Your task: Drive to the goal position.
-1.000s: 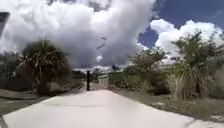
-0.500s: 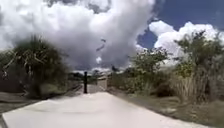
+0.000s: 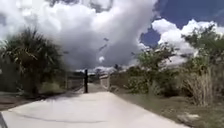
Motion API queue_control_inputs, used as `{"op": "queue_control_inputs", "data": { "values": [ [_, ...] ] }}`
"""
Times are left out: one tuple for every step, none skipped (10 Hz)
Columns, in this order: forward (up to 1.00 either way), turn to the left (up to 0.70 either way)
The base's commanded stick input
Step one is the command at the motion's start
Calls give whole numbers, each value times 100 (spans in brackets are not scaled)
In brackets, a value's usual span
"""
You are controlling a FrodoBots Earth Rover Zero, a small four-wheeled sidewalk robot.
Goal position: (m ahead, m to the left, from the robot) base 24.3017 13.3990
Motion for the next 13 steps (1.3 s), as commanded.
{"op": "queue_control_inputs", "data": {
  "values": [
    [85, 30],
    [85, 34],
    [85, 19],
    [85, 2],
    [85, 0],
    [85, 24],
    [85, 34],
    [85, 12],
    [85, 1],
    [85, 0],
    [85, 18],
    [85, 31],
    [85, 12]
  ]
}}
